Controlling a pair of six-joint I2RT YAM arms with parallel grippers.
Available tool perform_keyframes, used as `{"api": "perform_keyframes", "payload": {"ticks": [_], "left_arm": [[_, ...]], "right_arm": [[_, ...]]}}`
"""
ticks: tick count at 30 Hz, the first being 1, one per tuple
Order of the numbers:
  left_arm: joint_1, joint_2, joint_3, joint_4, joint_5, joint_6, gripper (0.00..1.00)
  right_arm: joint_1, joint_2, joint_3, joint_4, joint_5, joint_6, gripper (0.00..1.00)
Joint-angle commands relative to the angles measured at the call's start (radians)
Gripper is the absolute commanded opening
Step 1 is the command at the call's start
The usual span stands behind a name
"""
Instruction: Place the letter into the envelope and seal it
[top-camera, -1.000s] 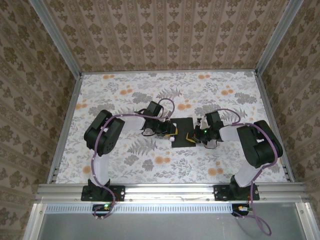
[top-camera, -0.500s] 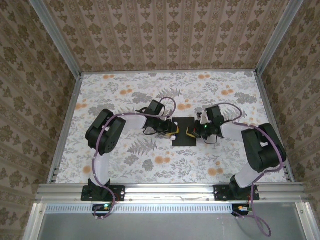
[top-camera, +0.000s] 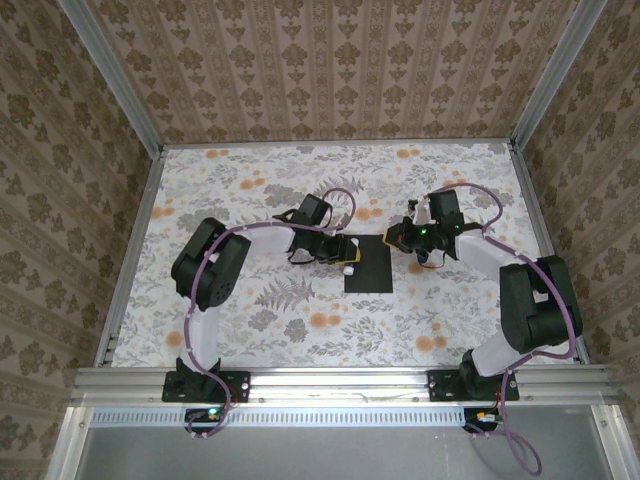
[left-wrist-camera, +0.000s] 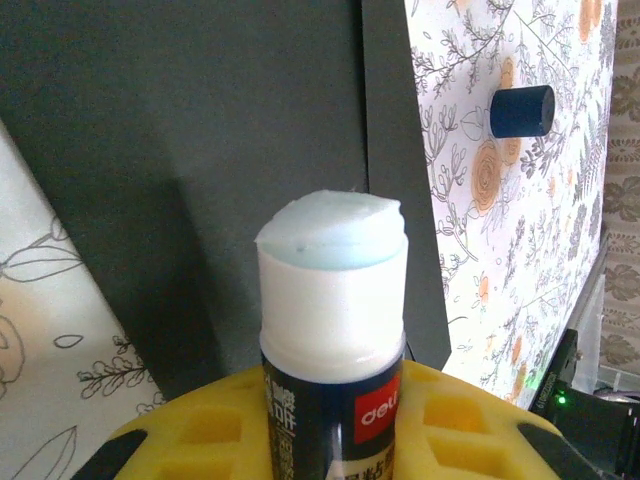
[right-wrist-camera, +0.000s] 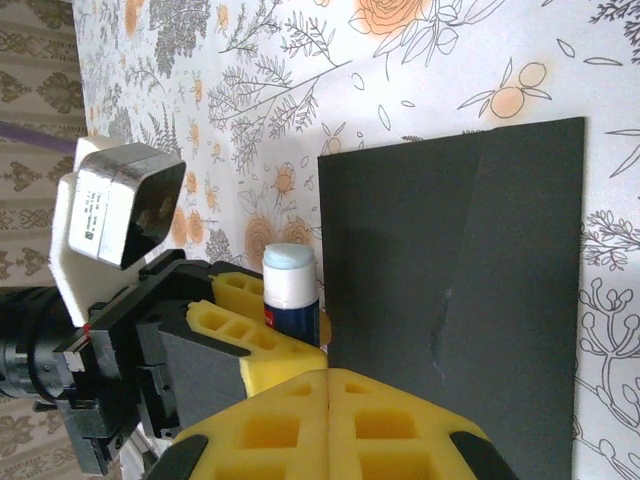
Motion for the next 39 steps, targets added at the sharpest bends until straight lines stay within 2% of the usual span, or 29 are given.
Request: {"api": "perform_keyframes", "payload": {"ticks": [1, 8, 13, 18, 21, 23, 24, 26, 28, 31, 35, 39], "left_arm": [[0.006, -0.056, 0.033, -0.056, 0.014, 0.086, 0.0], [0.02, -0.113, 0.042, -0.119, 0.042, 0.209, 0.0], [0.026, -0.146, 0.054, -0.175, 0.046, 0.286, 0.0], [0.031, -0.186, 0.043, -0.174, 0.033, 0.32, 0.0], [0.032, -0.226, 0.035, -0.169, 0.009, 0.361, 0.0], [0.036, -0.259, 0.038, -0.182, -0.015, 0.395, 0.0], [0.041, -0.272, 0.04, -0.186, -0.022, 0.408, 0.0], [0.056, -0.301, 0.051, -0.195, -0.021, 0.422, 0.0], [0.074, -0.328, 0.071, -0.207, -0.011, 0.421, 0.0], [0.11, -0.382, 0.073, -0.156, 0.067, 0.389, 0.0], [0.159, -0.444, 0.061, -0.022, 0.205, 0.307, 0.0], [0.189, -0.47, 0.049, 0.138, 0.327, 0.185, 0.0]], "right_arm": [[-0.01, -0.043, -0.005, -0.025, 0.011, -0.019, 0.07], [-0.024, -0.067, -0.006, -0.041, 0.016, -0.029, 0.19], [-0.027, -0.075, -0.002, -0.044, 0.015, -0.032, 0.22], [-0.029, -0.088, -0.002, -0.043, 0.014, -0.028, 0.26], [-0.029, -0.094, 0.002, -0.045, 0.007, -0.031, 0.33], [-0.029, -0.094, 0.012, -0.054, -0.008, -0.037, 0.47], [-0.029, -0.091, 0.017, -0.056, -0.017, -0.042, 0.56], [-0.029, -0.086, 0.038, -0.065, -0.046, -0.054, 0.81], [-0.029, -0.088, 0.05, -0.059, -0.069, -0.06, 0.96], [-0.031, -0.093, 0.059, 0.007, -0.166, -0.053, 1.0], [-0.038, -0.084, 0.054, 0.209, -0.368, 0.014, 1.0], [-0.035, -0.082, 0.063, 0.368, -0.495, 0.089, 0.98]]}}
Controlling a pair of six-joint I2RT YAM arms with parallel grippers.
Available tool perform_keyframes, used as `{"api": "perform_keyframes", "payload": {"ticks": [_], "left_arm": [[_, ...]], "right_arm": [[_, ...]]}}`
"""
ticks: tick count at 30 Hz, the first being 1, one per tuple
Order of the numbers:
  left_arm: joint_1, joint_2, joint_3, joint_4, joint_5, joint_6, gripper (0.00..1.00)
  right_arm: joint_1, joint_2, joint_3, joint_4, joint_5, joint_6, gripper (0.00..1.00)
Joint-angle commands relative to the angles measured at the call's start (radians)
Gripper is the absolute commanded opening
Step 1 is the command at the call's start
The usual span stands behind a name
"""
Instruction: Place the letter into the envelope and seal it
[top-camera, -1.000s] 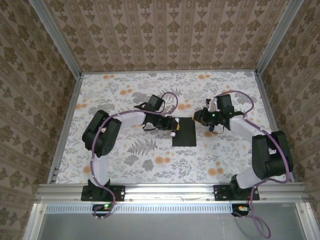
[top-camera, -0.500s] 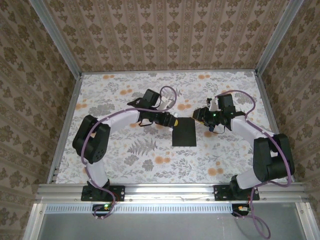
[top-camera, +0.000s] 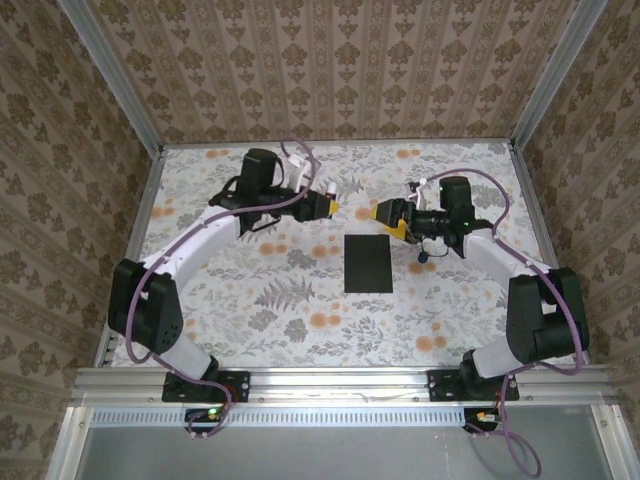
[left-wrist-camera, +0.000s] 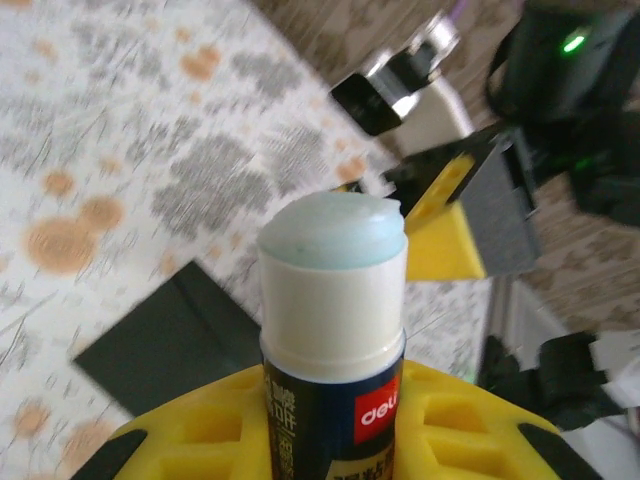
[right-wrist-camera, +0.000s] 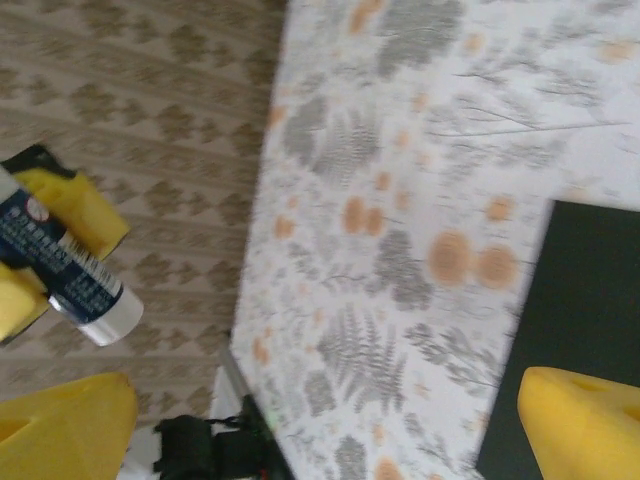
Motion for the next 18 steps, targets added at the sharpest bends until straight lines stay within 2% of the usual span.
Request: {"api": "perform_keyframes", "payload": {"ticks": [1, 5, 9, 11, 14, 18], "left_arm": [[0.015, -0.032, 0.003, 0.232, 0.183, -0.151, 0.0], [0.028, -0.01, -0.05, 0.609, 0.255, -0.44, 0.0], [0.032, 0.053, -0.073, 1.013, 0.258, -0.759, 0.0], [0.032, 0.092, -0.067, 1.163, 0.25, -0.885, 0.0], [0.032, 0.137, -0.059, 1.291, 0.229, -0.997, 0.0], [0.027, 0.151, -0.062, 1.308, 0.205, -1.015, 0.0]], "right_arm": [[0.001, -0.018, 0.045, 0.168, -0.186, 0.053, 0.98], [0.013, -0.068, 0.084, 0.151, -0.205, 0.021, 0.97], [0.039, -0.085, 0.13, 0.145, -0.199, 0.017, 0.96], [0.053, -0.119, 0.156, 0.135, -0.19, 0.012, 0.95], [0.076, -0.121, 0.192, 0.125, -0.175, 0.005, 0.94], [0.102, -0.111, 0.234, 0.129, -0.155, 0.001, 0.92]]}}
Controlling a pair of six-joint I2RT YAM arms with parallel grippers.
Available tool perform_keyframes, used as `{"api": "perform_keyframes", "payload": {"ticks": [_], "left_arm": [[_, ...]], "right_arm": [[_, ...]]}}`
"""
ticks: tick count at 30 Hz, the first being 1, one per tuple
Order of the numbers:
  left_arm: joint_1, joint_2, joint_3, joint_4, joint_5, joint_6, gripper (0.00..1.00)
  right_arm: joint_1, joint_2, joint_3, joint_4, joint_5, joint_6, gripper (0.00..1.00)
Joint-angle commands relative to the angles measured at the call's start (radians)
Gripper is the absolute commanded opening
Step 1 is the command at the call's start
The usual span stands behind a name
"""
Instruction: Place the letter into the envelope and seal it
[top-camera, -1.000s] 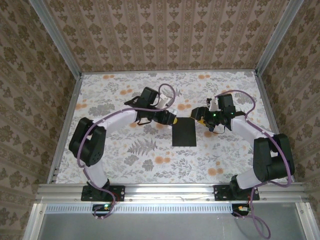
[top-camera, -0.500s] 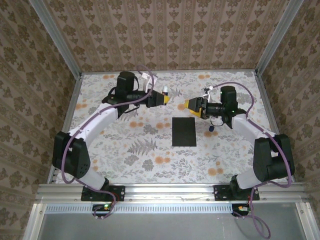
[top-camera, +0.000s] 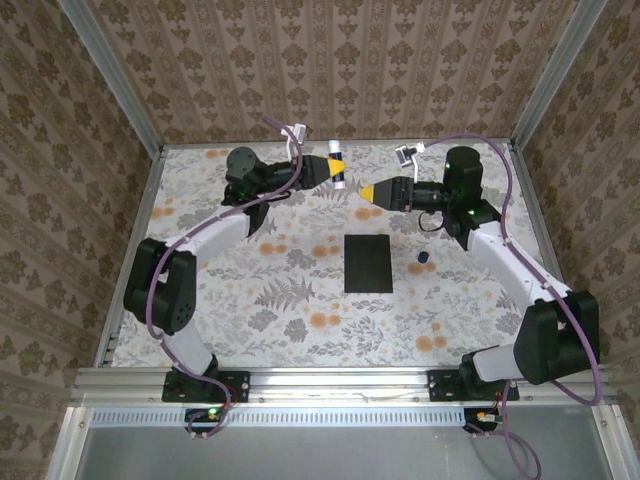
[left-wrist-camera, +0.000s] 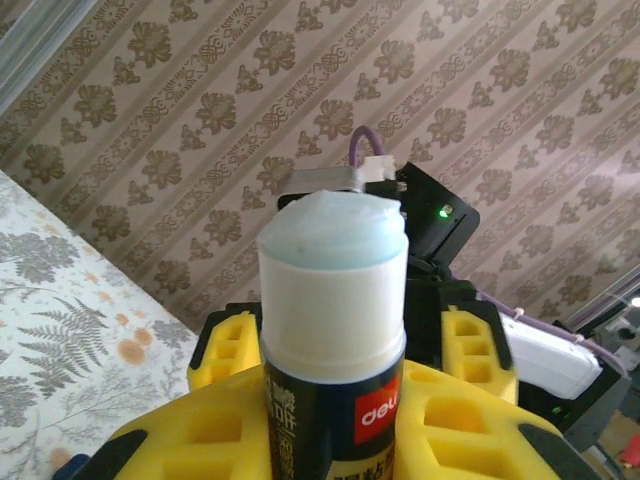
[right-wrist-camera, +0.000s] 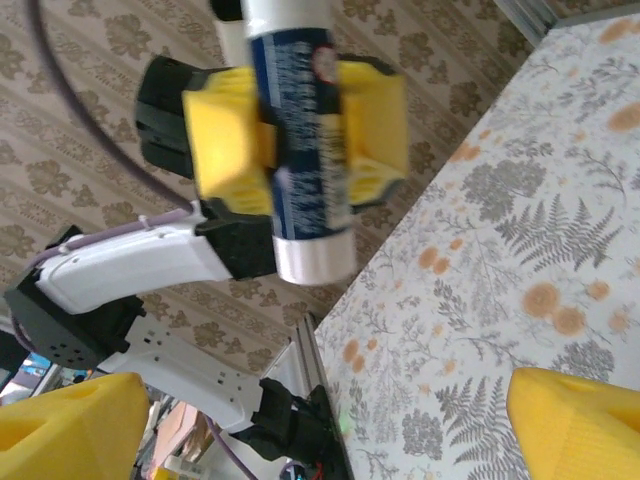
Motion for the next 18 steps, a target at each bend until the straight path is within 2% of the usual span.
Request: {"api": "perform_keyframes", "payload": {"ticks": [1, 14, 18], "left_arm": [[-0.001, -0.005, -0.003, 0.175, -0.007, -0.11, 0.0], [-0.024, -0.003, -0.003, 0.209, -0.048, -0.142, 0.0], [-0.036, 0.005, -0.004, 0.237, -0.061, -0.165, 0.0]], "right_arm": [[0.023, -0.003, 0.048, 0.014, 0.0, -0.019, 0.92], [0.077, 0.072, 0.148, -0.002, 0.021, -0.038, 0.84], [0.09, 0.087, 0.164, 0.0, 0.023, -0.039, 0.77]]}}
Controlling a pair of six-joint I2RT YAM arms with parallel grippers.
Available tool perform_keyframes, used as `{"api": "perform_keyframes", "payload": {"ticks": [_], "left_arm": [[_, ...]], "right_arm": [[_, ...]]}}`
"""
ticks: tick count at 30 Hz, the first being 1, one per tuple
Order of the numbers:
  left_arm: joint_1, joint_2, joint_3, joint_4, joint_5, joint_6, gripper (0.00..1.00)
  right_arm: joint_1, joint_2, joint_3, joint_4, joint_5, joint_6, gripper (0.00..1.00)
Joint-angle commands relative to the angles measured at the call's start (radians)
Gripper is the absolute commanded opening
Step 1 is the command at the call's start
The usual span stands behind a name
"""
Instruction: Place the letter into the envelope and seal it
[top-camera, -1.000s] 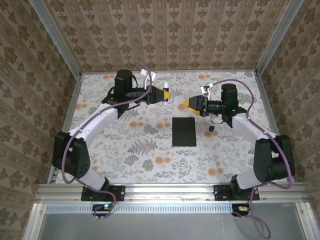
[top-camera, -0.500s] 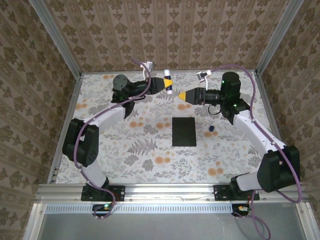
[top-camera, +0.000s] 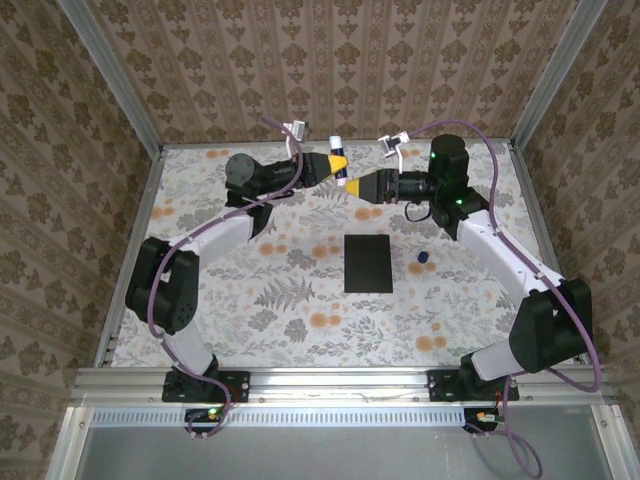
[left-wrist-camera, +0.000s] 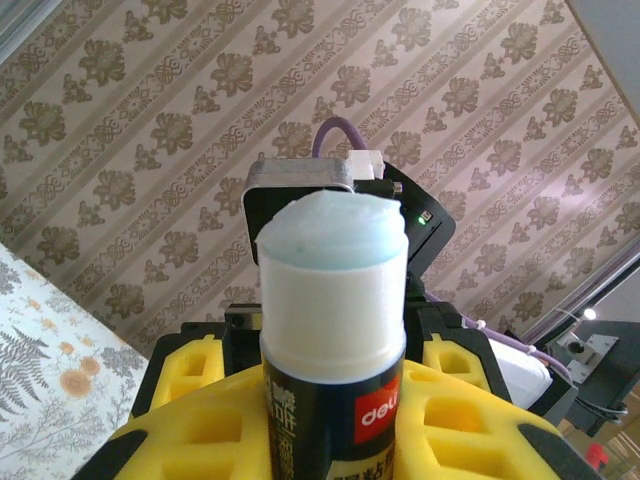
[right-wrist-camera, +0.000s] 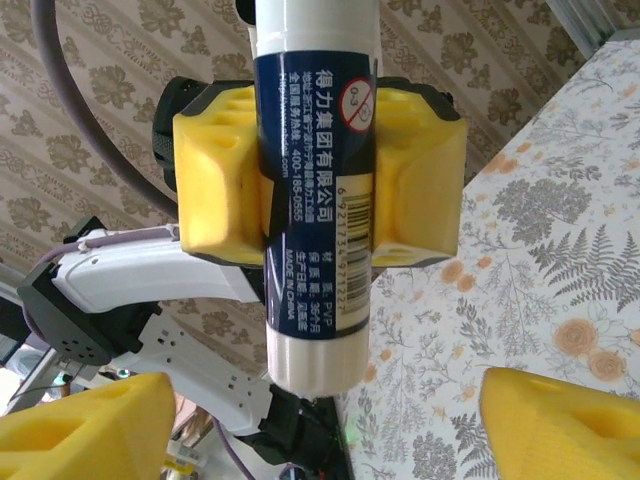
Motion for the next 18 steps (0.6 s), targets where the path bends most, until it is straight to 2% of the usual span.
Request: {"api": "perform_keyframes", "payload": {"ticks": [1, 3, 11, 18], "left_arm": [[-0.01, 0.001, -0.003, 0.084, -0.025, -0.027, 0.0], [-0.015, 0.003, -0.009, 0.086, -0.032, -0.027, 0.0], [-0.022, 0.012, -0.01, 0.1, -0.045, -0.04, 0.0], [-0.026, 0.014, -0.013, 0.1, -0.052, -0.043, 0.0]], "right_arm": [[0.015, 0.015, 0.044, 0.009, 0.012, -0.015, 0.75], [0.019, 0.019, 0.051, 0.012, 0.013, -0.015, 0.72], [0.032, 0.029, 0.068, 0.013, 0.015, -0.007, 0.44], [0.035, 0.03, 0.073, 0.015, 0.025, -0.002, 0.31]]}}
